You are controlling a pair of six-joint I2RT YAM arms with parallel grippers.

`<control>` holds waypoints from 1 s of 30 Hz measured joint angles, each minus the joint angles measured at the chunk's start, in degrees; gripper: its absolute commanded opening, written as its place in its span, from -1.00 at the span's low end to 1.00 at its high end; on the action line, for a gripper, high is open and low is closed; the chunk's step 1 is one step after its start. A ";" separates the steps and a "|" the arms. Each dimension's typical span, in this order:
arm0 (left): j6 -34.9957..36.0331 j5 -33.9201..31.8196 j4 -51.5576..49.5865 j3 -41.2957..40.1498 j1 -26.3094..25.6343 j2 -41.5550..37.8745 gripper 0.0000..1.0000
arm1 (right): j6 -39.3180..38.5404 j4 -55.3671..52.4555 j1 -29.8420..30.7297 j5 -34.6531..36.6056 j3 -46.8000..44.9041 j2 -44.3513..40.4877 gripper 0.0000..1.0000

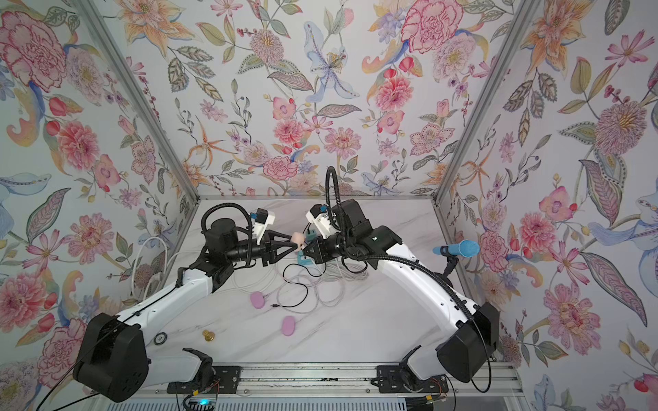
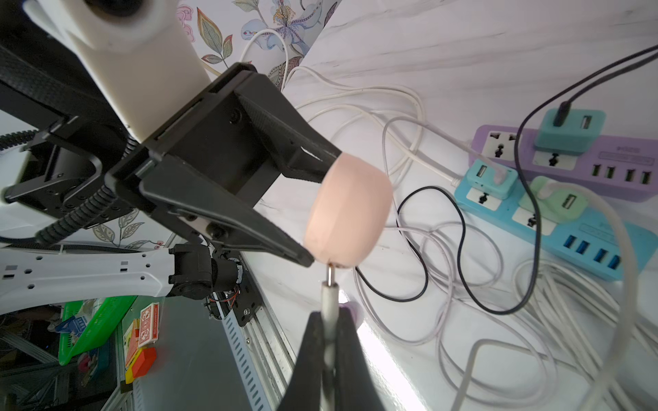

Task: Charge the bluetooth headset
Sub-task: Insert the charging cable into the bluetooth headset.

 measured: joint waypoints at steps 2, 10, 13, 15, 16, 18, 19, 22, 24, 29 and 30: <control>-0.04 0.02 0.04 0.00 0.00 0.00 -1.00 | 0.00 0.00 0.00 -0.02 0.00 0.00 -1.00; -0.55 0.02 0.52 0.00 0.11 0.00 -1.00 | 0.02 -0.09 0.00 -0.24 0.00 0.59 -1.00; -0.61 0.04 0.61 0.00 0.11 -0.07 -1.00 | 0.02 -0.15 -0.28 -0.31 0.00 0.74 -1.00; -0.63 0.04 0.61 0.00 0.11 -0.11 -1.00 | 0.00 -0.11 -0.37 -0.46 0.00 0.76 -1.00; -0.61 0.04 0.61 0.00 0.11 -0.11 -1.00 | 0.02 -0.09 -0.37 -0.50 0.00 0.76 -1.00; -0.63 0.04 0.61 0.00 0.11 -0.11 -1.00 | 0.02 -0.09 -0.37 -0.66 0.00 0.79 -1.00; -0.63 0.04 0.61 0.00 0.11 -0.11 -1.00 | 0.02 -0.09 -0.37 -0.68 0.00 0.83 -1.00; -0.63 0.04 0.57 0.00 0.11 -0.11 -1.00 | 0.22 -0.02 -0.37 -0.81 0.15 1.11 -1.00; -0.59 0.00 0.42 0.00 0.17 -0.11 -1.00 | 0.46 -0.15 -0.37 -0.92 0.57 1.53 -1.00; 2.40 -0.17 -4.31 1.07 0.48 -0.46 -1.00 | 1.36 -0.50 -0.55 -2.32 1.09 2.78 -1.00; 3.82 -0.24 -6.34 1.73 0.46 -0.55 -1.00 | 1.55 -0.70 -0.74 -2.95 1.14 2.93 -1.00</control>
